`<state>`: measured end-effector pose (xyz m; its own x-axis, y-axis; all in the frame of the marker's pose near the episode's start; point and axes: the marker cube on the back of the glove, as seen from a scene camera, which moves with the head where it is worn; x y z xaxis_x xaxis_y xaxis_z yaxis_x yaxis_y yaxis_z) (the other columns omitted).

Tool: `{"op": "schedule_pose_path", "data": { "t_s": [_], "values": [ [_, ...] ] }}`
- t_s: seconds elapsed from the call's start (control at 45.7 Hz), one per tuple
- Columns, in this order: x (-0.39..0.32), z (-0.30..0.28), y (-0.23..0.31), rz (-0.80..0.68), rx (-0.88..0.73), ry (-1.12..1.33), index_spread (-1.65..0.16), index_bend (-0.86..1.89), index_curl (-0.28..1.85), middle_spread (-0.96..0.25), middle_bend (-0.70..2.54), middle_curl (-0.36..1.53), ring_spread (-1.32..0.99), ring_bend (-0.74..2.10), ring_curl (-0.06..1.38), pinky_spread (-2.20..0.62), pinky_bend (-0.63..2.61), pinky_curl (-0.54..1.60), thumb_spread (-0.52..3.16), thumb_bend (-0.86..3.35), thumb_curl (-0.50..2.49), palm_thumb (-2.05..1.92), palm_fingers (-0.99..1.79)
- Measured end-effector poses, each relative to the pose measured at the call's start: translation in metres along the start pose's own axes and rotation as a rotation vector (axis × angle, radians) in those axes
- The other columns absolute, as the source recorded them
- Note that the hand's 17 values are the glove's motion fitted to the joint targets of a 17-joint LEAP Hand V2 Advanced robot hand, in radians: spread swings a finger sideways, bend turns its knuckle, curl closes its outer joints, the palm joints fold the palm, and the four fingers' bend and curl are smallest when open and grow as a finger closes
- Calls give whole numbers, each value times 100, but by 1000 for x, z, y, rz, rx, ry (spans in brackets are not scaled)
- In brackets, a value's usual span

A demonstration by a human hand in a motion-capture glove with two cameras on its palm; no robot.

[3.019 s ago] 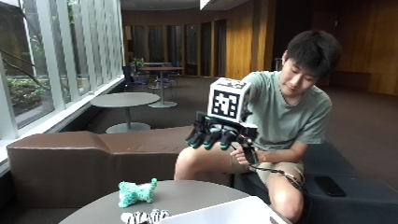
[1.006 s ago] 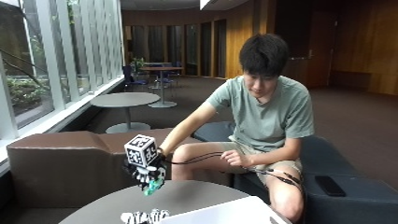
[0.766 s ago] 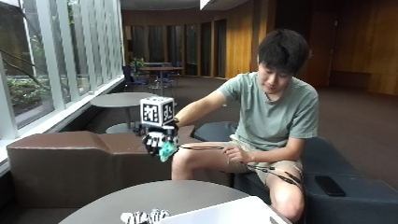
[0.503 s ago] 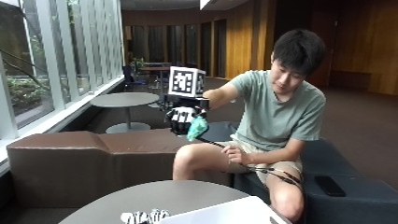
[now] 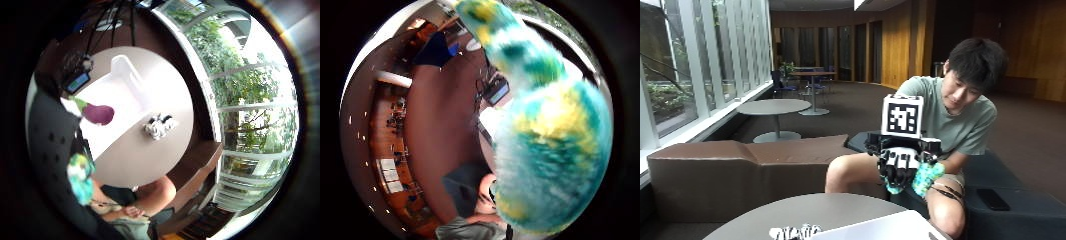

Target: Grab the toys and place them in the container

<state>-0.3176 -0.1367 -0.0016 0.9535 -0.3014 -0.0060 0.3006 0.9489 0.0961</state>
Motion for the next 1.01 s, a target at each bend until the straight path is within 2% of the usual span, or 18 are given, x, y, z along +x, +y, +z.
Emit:
{"op": "schedule_pose_path", "data": {
  "t_s": [0.066,0.088,0.153,0.175,0.197,0.241,0.263,0.284,0.328,0.394,0.481,0.7,0.875,1.006],
  "values": [
    [-11,12,-7,8,-35,55,-16,124,83,-18,123,71,-31,122,68,-31,108,63,50,-2,97,55,97],
    [-14,15,-6,34,-82,81,-16,119,83,-21,101,66,-32,125,68,-31,118,65,57,1,96,58,71],
    [-20,25,-4,88,-244,163,-17,115,87,-22,78,62,-30,130,70,-30,126,68,67,-2,94,54,50],
    [-20,29,-4,93,-298,190,-18,105,84,-23,95,66,-30,121,67,-29,120,65,73,-6,91,47,45],
    [-21,31,-4,93,-350,214,-18,102,83,-23,94,64,-29,120,67,-29,120,66,78,-6,89,44,42],
    [-20,35,-4,88,-441,250,-19,84,78,-22,79,60,-28,114,66,-28,125,66,91,-9,82,31,6],
    [-20,37,-3,85,-479,265,-19,82,79,-22,79,60,-27,115,67,-27,127,67,95,-8,80,29,5],
    [-19,38,-2,84,-509,277,-18,58,71,-17,68,56,-24,106,64,-23,133,66,97,-10,77,23,-31],
    [-18,38,0,82,-537,290,-18,42,65,-13,58,52,-19,95,59,-18,136,63,102,-8,72,17,-44],
    [-12,38,3,82,-515,290,-17,22,54,-7,43,47,-14,79,52,-12,135,59,107,-7,67,11,-45],
    [-1,34,6,98,-466,267,-17,10,45,-3,29,43,-8,64,46,-7,129,55,112,-5,61,6,-37],
    [57,16,22,117,-336,267,-18,12,37,0,19,39,-2,47,38,0,106,46,118,-6,48,-6,-23],
    [142,27,55,73,-117,282,-21,6,31,-3,18,40,-4,47,38,-1,90,39,121,-11,37,-17,-16],
    [209,66,79,95,-229,180,-24,10,29,-7,21,41,-7,47,37,-2,85,37,122,-11,29,-17,-12]
  ]
}}
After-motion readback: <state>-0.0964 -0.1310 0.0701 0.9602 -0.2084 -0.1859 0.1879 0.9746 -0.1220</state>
